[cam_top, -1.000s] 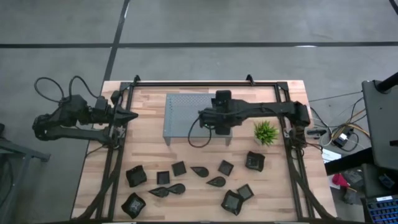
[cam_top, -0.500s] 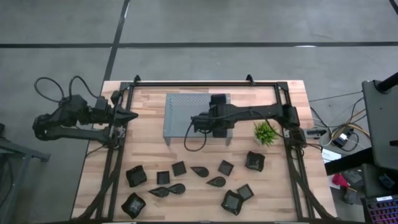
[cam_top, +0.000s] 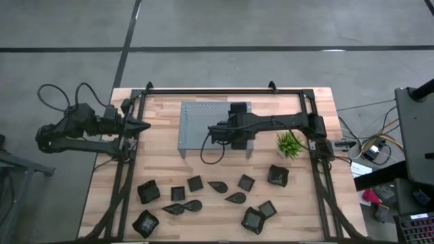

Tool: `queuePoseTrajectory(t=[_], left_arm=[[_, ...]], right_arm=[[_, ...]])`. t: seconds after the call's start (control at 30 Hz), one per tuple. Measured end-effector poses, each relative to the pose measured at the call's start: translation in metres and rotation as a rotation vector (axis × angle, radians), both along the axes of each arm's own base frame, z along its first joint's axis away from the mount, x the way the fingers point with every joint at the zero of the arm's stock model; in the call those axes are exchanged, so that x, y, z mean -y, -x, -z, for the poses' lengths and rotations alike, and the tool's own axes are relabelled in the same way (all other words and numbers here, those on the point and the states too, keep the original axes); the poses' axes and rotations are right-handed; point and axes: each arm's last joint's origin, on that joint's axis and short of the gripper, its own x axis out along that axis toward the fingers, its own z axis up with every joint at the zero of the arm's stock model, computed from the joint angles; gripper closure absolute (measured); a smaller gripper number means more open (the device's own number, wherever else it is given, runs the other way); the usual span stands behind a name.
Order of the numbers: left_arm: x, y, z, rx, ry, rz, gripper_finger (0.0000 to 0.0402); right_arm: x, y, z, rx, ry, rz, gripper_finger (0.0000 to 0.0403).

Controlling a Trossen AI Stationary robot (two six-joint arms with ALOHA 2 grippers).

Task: Pick & Place Mini shaped plates
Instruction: Put the square plate on the shelf

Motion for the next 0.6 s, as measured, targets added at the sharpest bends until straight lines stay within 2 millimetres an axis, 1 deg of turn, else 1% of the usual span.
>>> queuePoseTrajectory(t=[0.17,0.6], left_arm=[[0.0,0.0,0.0,0.0,0.0,0.0,0.0401],[0.0,0.0,0.0,0.0,0.0,0.0,0.0401]], right_arm=[[0.0001,-0.0026,0.0057,-0.023,0.0,-0.01,0.0394],[0.0,-0.003,0.006,-0.025,0.003,-0.016,0.0394]])
